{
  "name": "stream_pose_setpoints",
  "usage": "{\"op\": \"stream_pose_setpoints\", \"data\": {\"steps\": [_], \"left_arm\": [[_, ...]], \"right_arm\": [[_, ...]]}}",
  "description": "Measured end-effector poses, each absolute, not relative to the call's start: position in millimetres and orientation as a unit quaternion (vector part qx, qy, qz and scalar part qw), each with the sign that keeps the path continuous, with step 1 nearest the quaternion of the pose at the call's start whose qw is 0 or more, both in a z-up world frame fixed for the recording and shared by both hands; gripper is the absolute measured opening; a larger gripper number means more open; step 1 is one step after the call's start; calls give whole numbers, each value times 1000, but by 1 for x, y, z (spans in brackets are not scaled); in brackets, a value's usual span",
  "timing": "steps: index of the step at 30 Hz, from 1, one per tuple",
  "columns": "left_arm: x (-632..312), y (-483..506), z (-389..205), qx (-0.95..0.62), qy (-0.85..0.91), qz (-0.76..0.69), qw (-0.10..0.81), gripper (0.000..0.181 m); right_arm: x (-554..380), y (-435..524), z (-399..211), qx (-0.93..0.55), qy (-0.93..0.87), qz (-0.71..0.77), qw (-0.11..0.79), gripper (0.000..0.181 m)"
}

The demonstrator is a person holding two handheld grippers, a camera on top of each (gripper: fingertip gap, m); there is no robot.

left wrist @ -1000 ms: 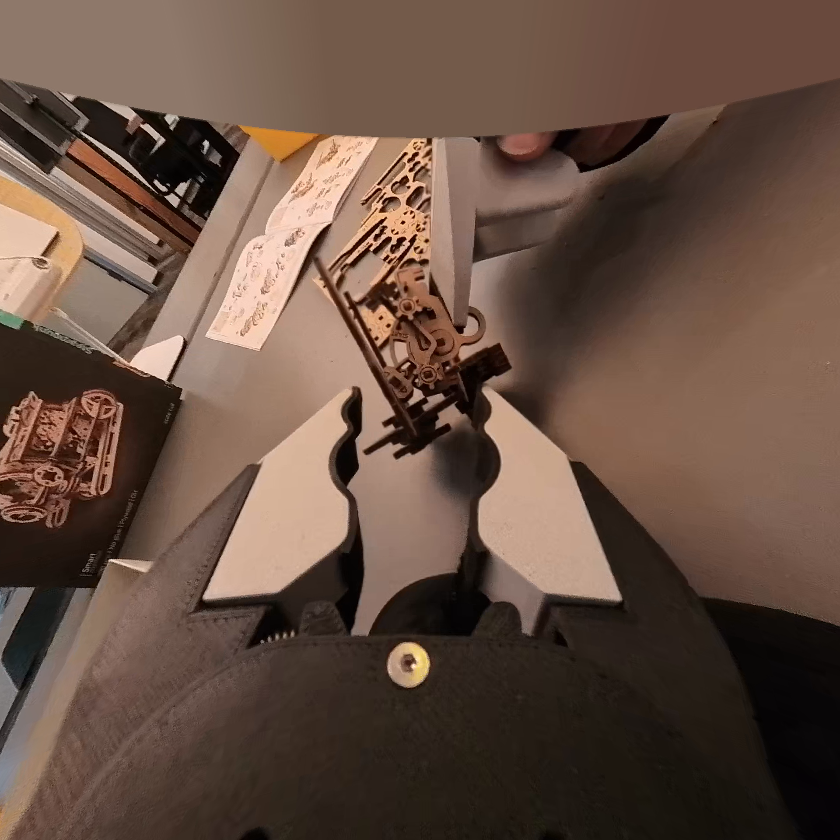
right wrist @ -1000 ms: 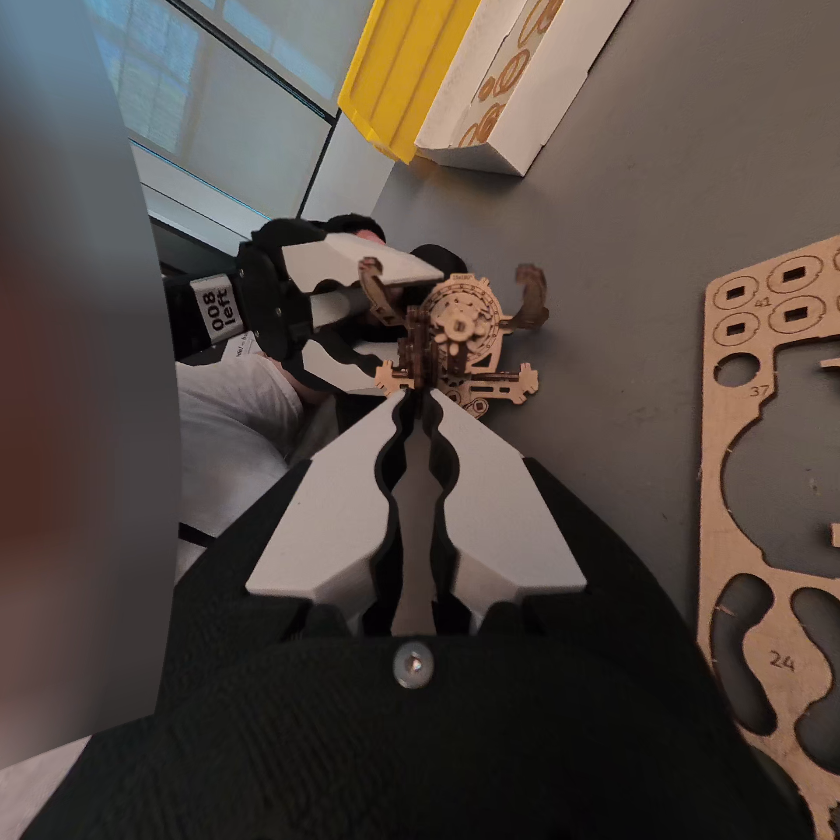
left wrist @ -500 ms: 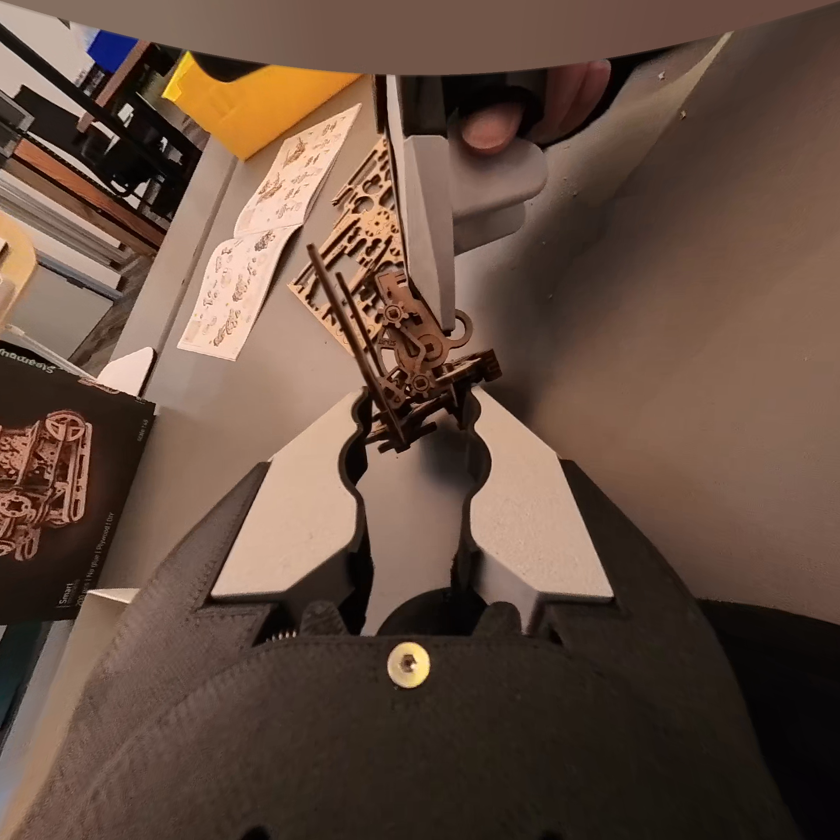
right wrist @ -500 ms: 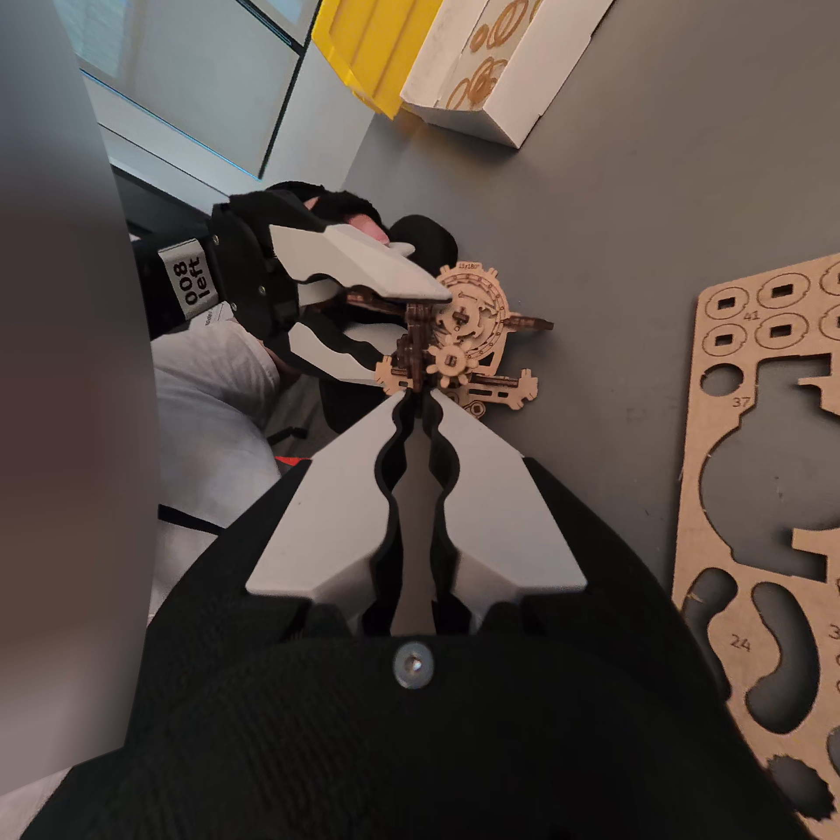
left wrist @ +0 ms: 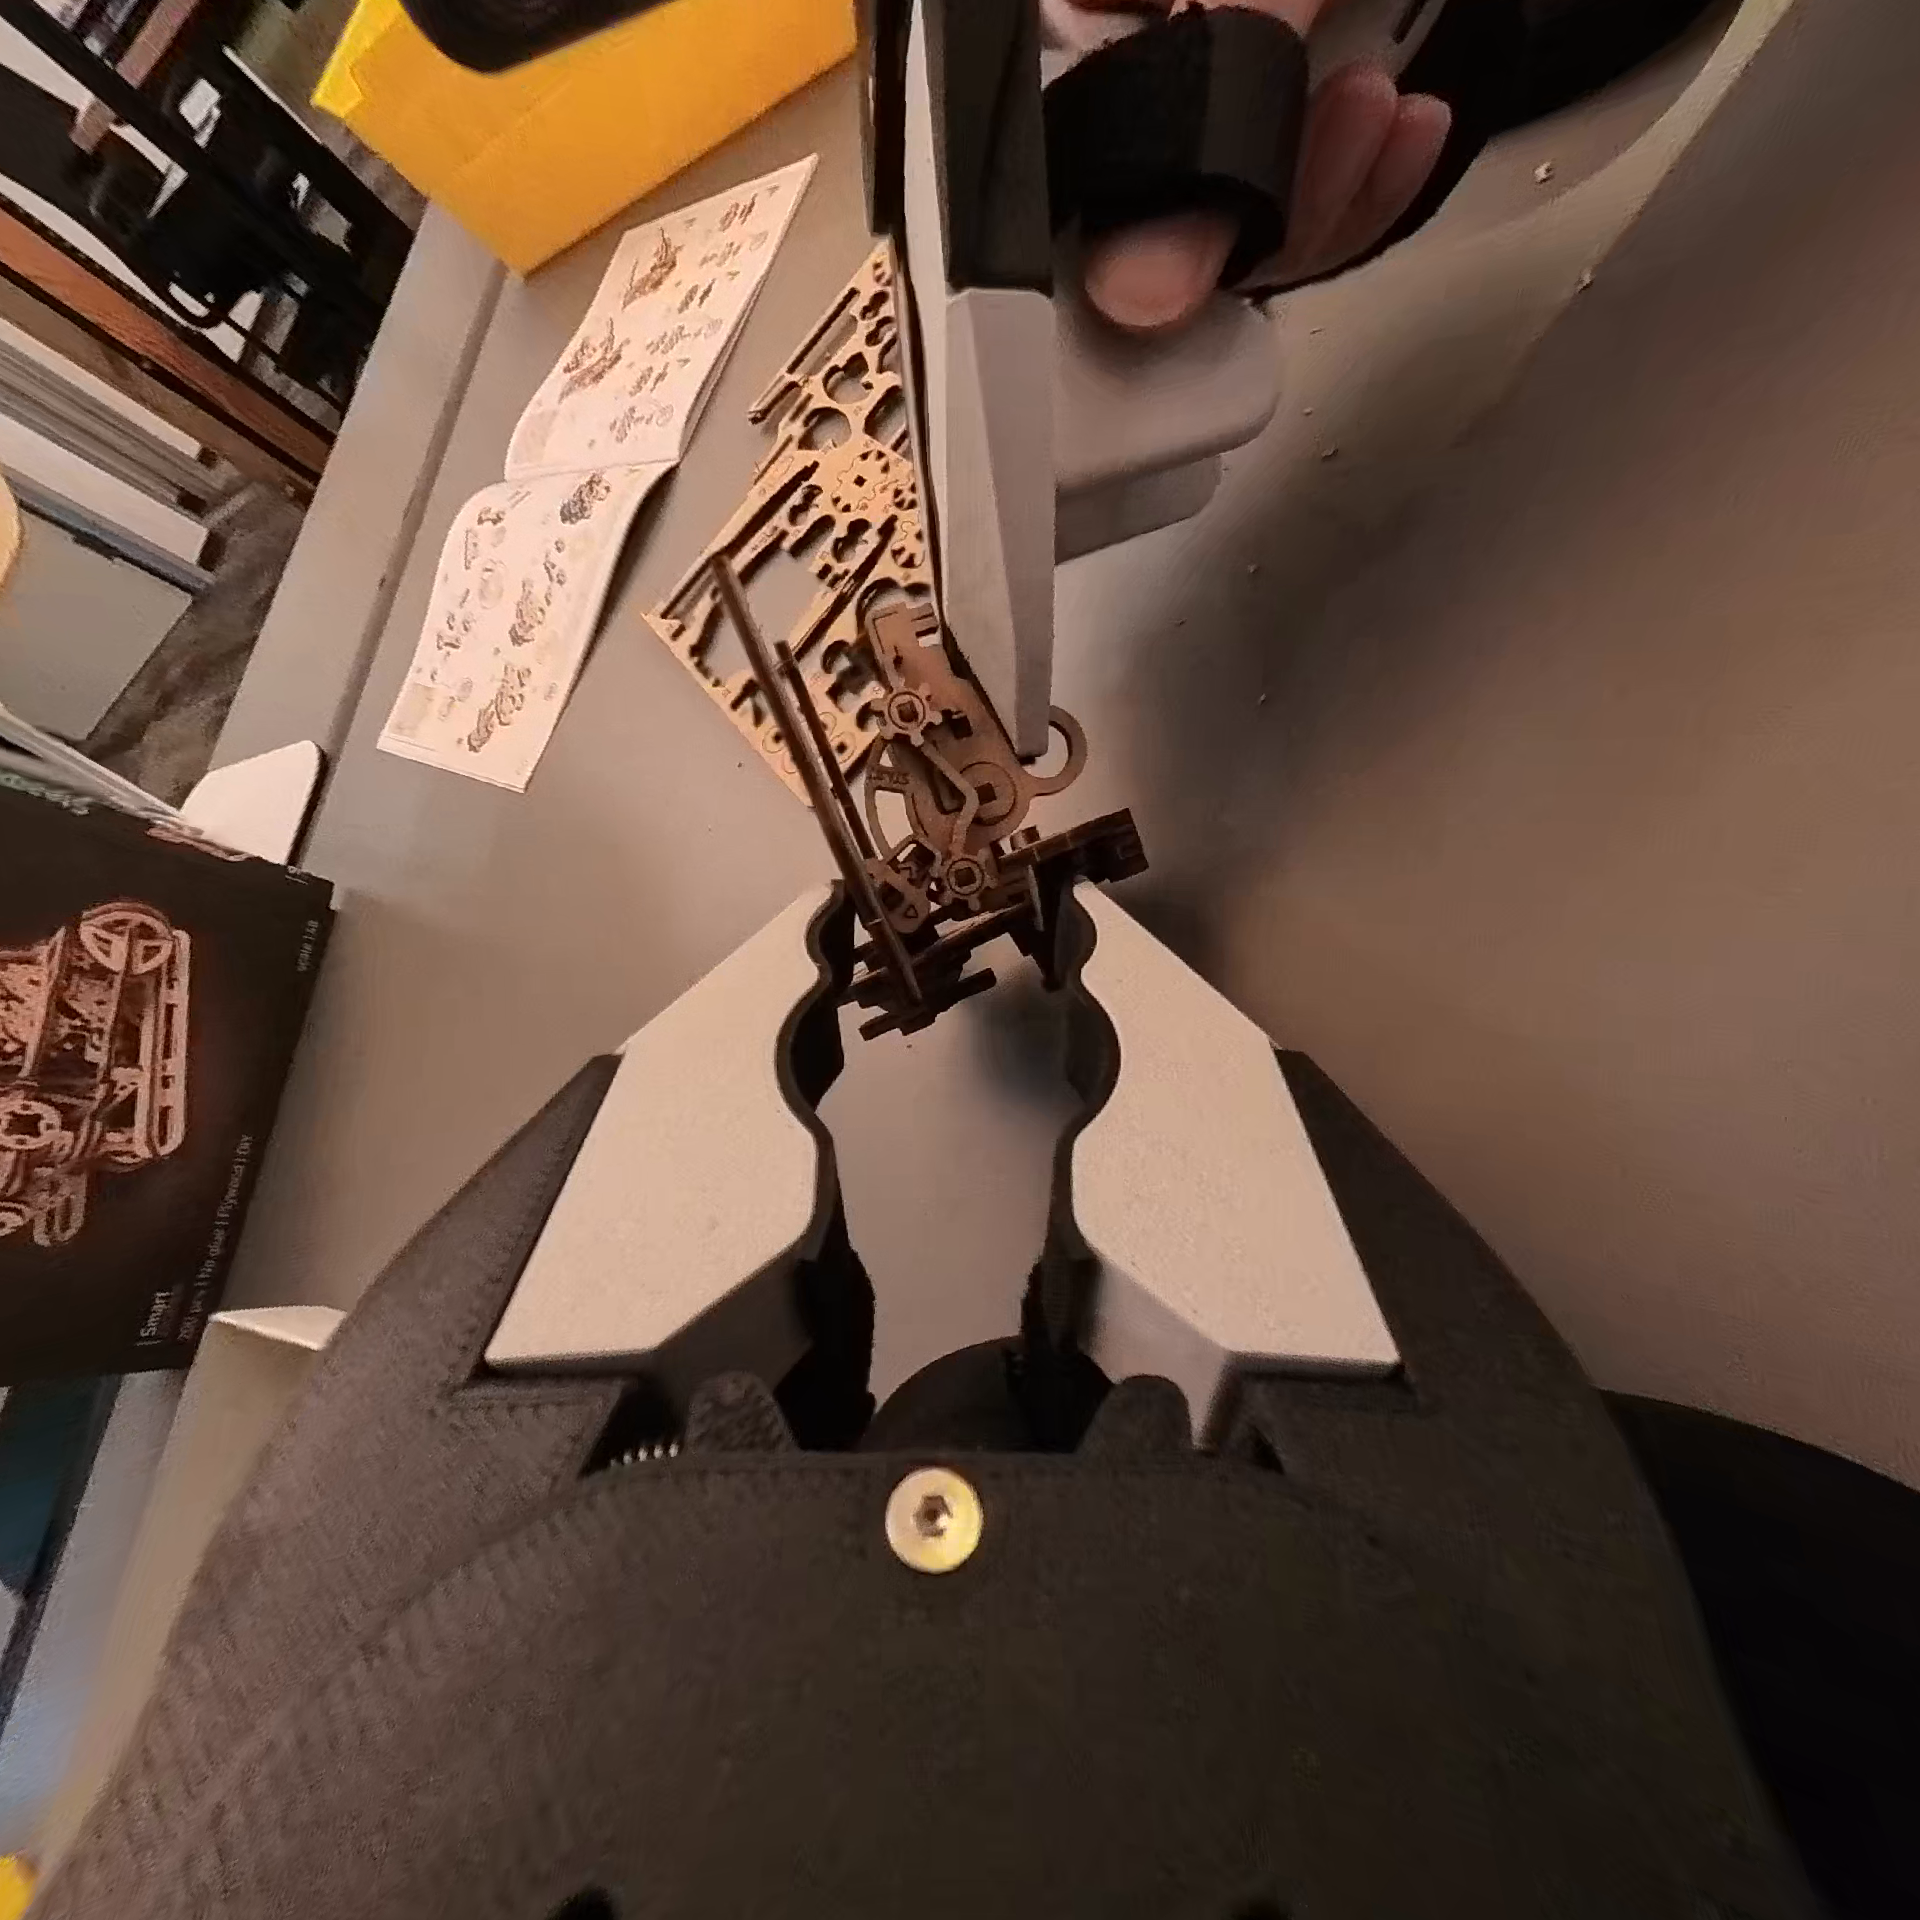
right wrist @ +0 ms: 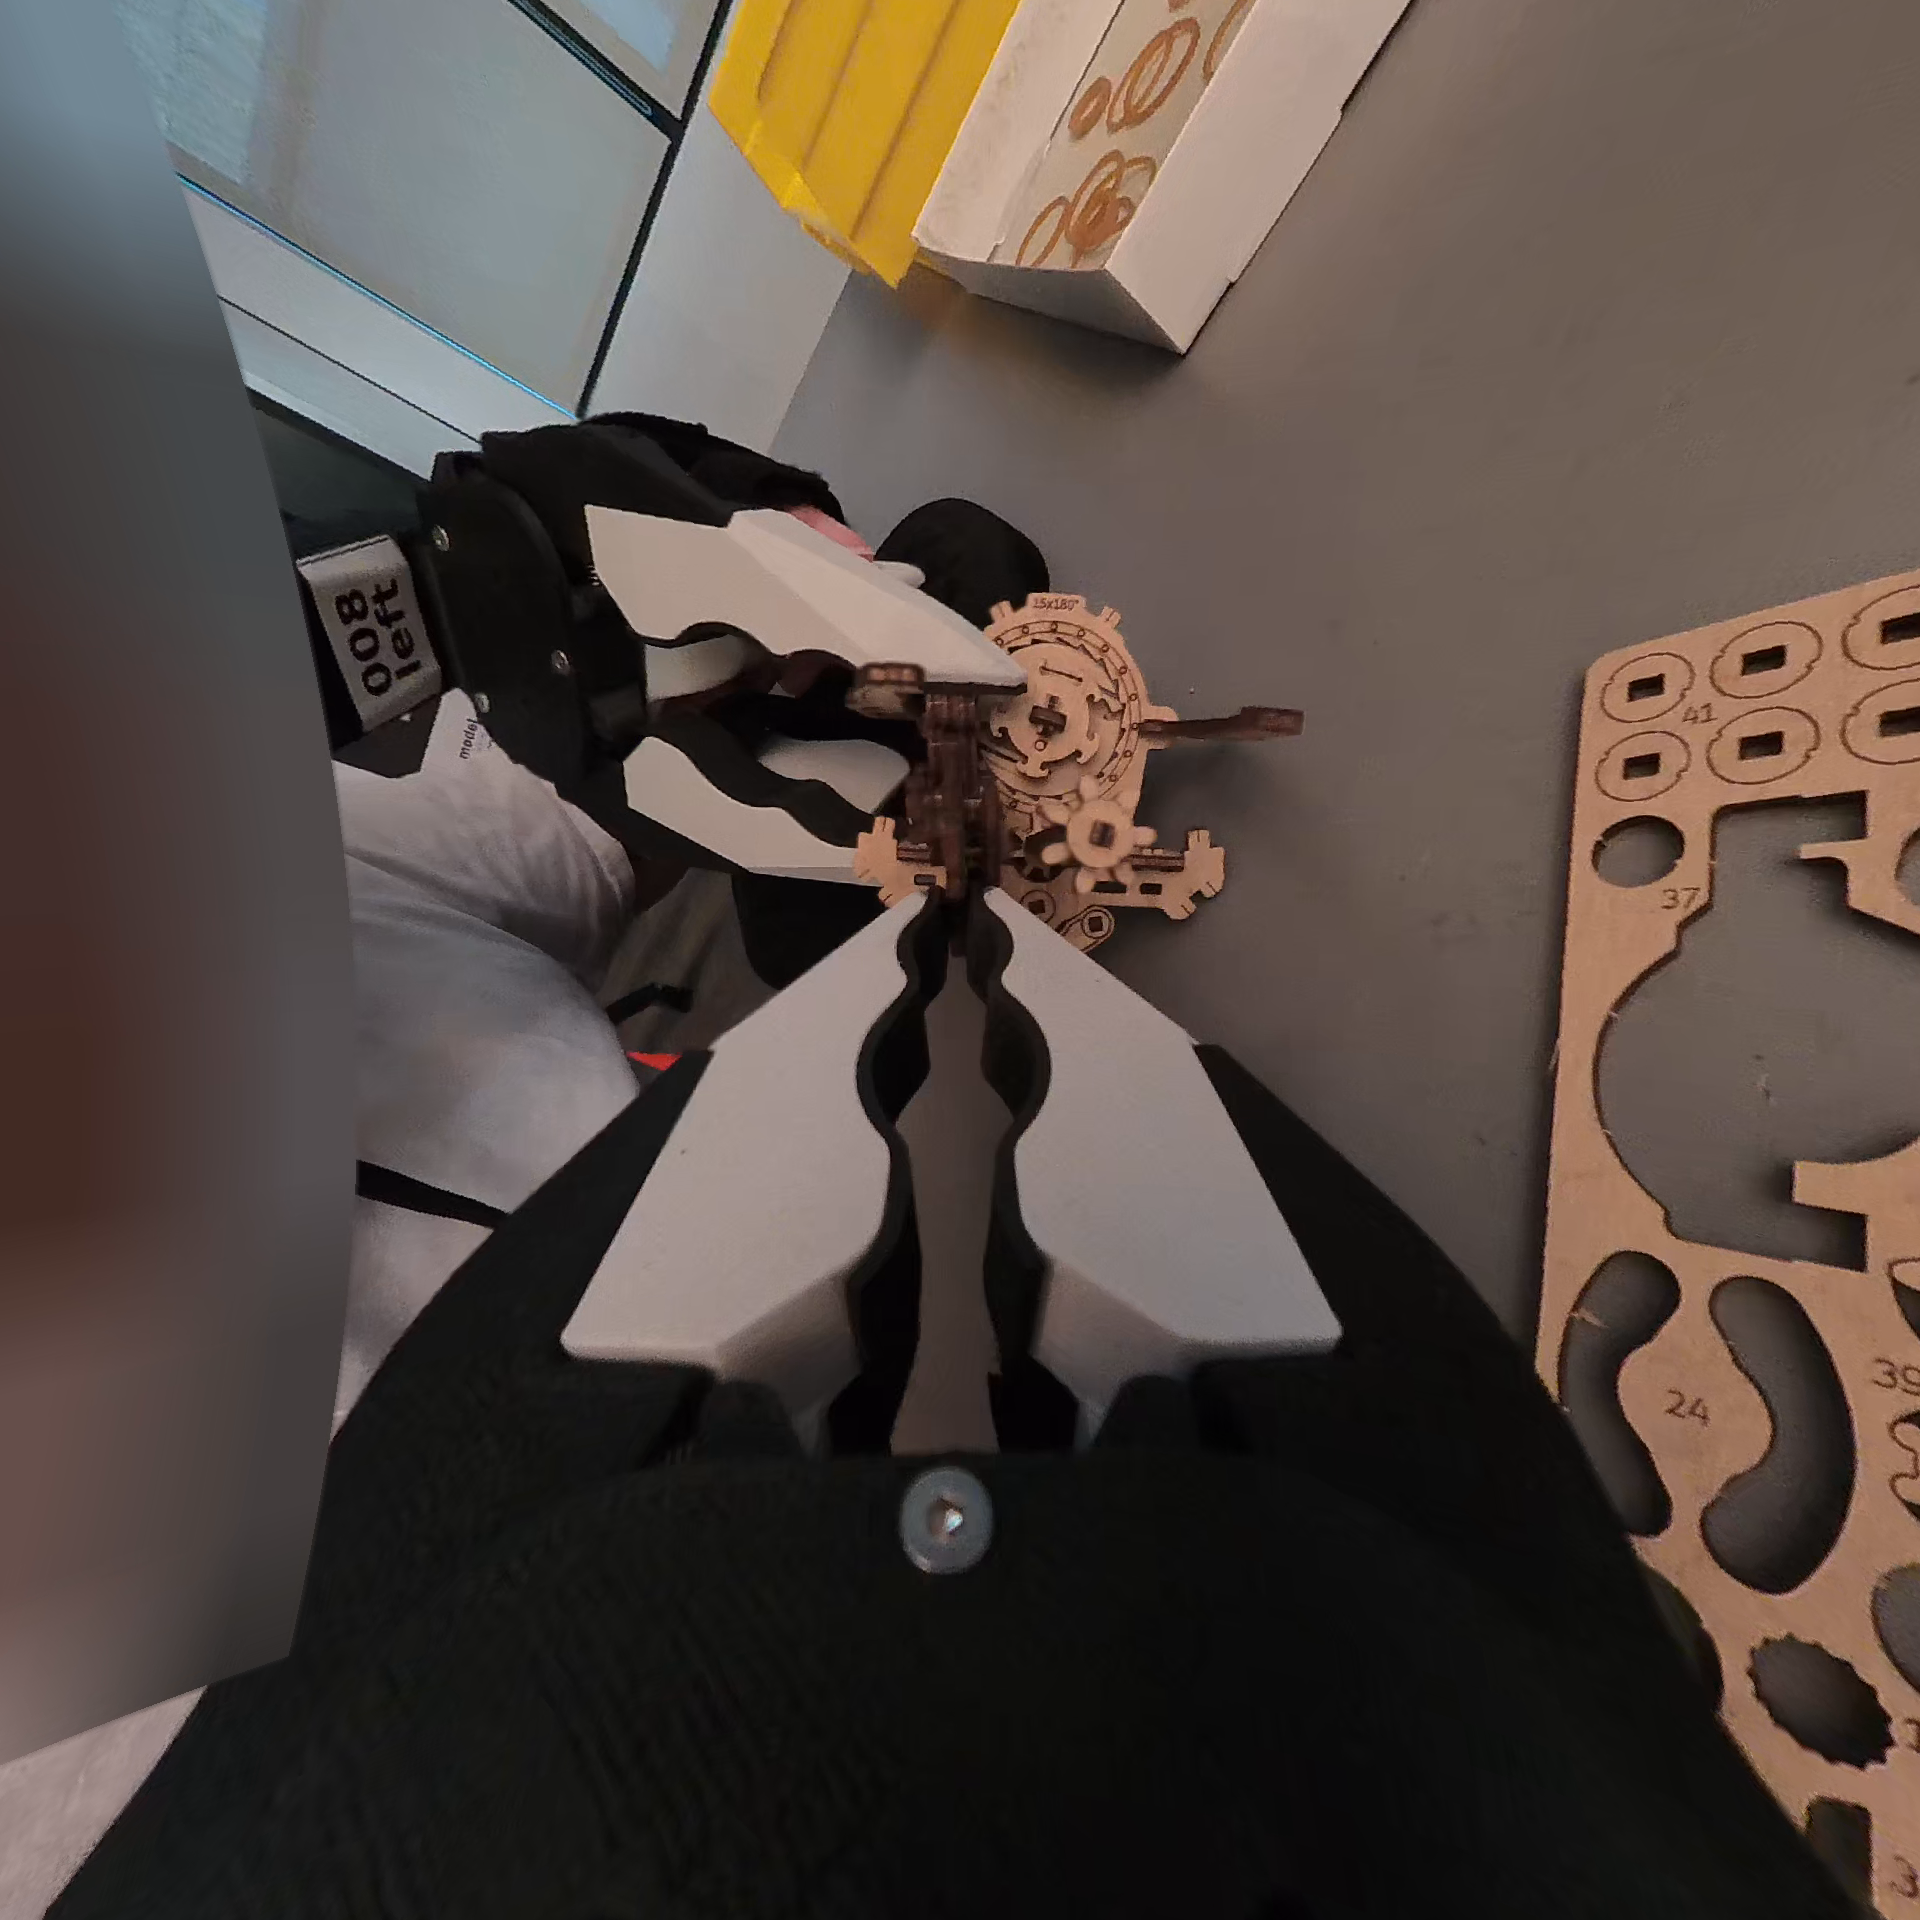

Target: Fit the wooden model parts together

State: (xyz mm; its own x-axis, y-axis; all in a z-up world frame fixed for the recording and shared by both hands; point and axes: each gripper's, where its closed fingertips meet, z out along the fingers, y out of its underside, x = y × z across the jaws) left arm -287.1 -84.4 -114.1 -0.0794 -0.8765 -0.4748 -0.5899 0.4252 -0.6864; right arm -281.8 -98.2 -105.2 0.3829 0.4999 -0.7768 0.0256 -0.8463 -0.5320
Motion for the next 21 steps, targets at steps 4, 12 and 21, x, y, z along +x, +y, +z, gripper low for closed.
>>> {"op": "stream_pose_setpoints", "data": {"steps": [4,12,21], "left_arm": [[-287,-83,-109,-508,718,-124,459,36],[-289,-85,-110,-519,710,-136,456,35],[-288,-85,-114,-520,710,-146,452,35]], "right_arm": [[-281,-99,-101,-807,-177,507,246,1],[-284,-102,-102,-815,-190,477,269,1],[-283,-101,-105,-814,-176,489,260,1]]}}
